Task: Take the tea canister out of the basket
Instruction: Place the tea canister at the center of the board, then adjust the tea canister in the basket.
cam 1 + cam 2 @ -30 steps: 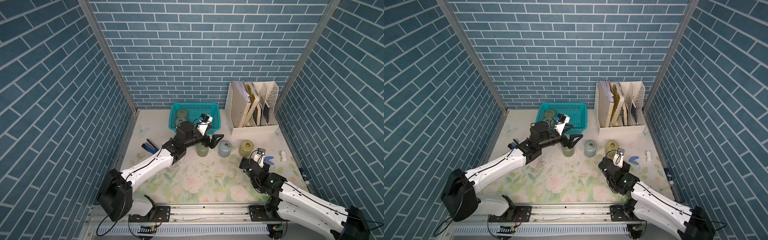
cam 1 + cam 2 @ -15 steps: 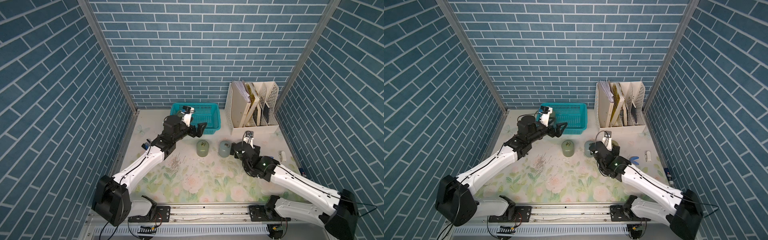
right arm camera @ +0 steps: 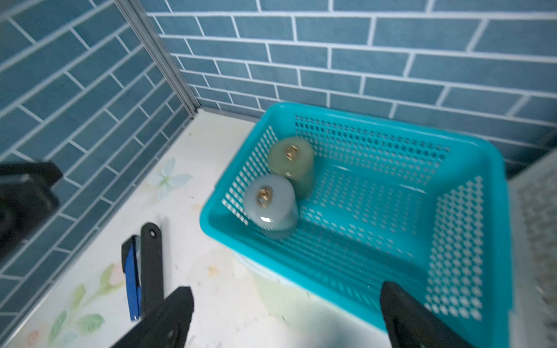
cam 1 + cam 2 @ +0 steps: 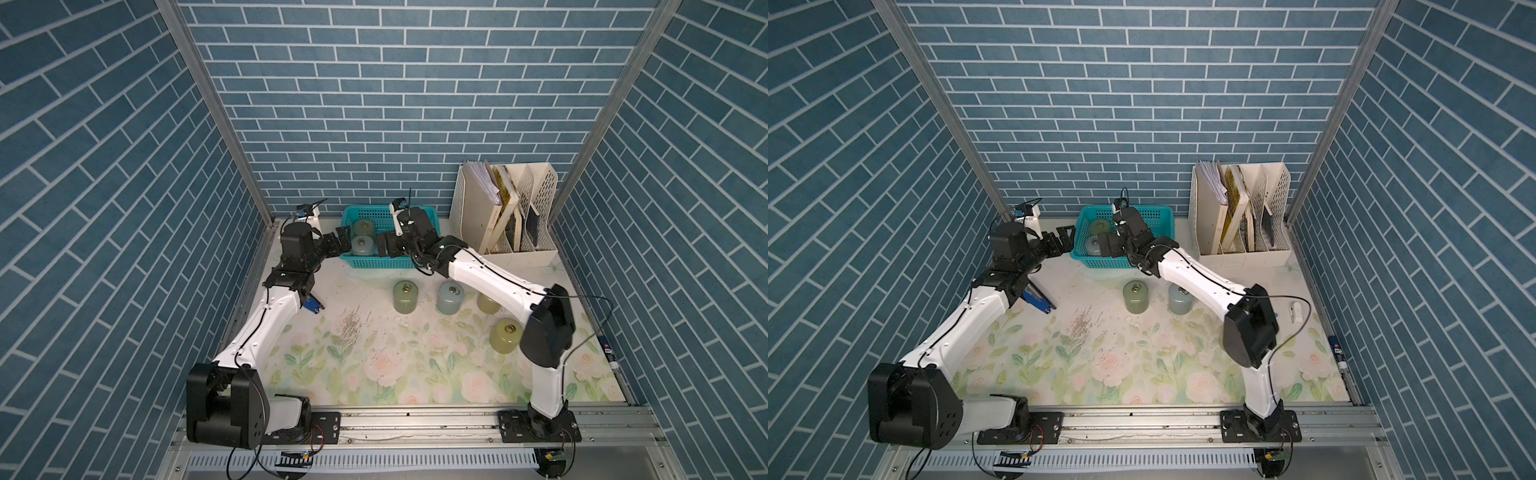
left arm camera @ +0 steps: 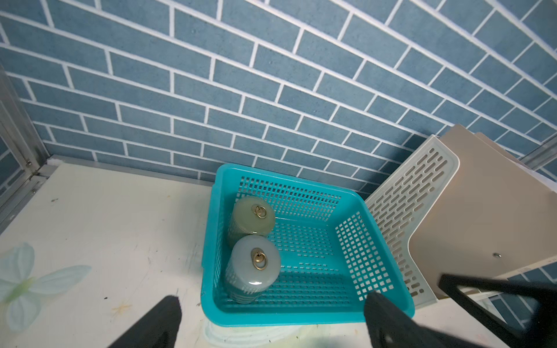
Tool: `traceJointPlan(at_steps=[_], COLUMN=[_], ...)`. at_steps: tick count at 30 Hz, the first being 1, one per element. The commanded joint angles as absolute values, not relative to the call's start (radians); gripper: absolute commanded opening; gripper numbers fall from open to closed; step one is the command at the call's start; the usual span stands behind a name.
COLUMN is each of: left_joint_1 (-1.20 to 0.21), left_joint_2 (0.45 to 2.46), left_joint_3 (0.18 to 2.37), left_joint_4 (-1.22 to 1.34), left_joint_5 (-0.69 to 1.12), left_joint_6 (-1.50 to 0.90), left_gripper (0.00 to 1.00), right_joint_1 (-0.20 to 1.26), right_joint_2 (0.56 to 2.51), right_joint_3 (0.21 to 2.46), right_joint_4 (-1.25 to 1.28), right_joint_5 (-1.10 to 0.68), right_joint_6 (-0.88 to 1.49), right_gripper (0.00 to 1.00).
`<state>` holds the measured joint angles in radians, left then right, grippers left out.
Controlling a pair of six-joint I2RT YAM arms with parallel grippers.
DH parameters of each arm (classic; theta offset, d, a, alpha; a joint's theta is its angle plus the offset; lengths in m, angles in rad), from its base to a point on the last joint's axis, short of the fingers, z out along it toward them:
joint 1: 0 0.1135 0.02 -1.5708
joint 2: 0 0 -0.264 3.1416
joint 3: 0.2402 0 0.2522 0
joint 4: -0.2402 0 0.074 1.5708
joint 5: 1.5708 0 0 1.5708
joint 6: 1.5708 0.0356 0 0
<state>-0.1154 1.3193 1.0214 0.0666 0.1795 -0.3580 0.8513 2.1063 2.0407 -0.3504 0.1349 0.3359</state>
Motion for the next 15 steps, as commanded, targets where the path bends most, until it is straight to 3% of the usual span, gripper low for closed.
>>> traceJointPlan(at_steps=[1,5,10,15], left_joint_1=[-0.100,-0.083,-0.080,-0.080], left_joint_2=[1.298,1.283,1.278,1.275], left_joint_3=[1.002,0.996,0.987,0.960], left_joint_4=[0.046,0.038,0.035,0.064], left_joint_5=[0.154,0.137,0.152,0.199], left_joint_6=[-0.397,-0.410,-0.410,-0.415], left_gripper=[1.00,1.00,1.00,1.00], right_joint_1=[0.845,0.837,0.835,0.836], right_joint_2=[2.338,2.518,2.498,2.586], right_joint_3=[2.354,2.610,2.416,2.491], right_joint_4=[-0.542,-0.585,-0.383,-0.383], right_joint_5=[0.045,0.027,0.034,0.067], right_joint_6=[0.317,0.347,0.336,0.324], right_gripper=[1.00,0.98,0.97,0.98])
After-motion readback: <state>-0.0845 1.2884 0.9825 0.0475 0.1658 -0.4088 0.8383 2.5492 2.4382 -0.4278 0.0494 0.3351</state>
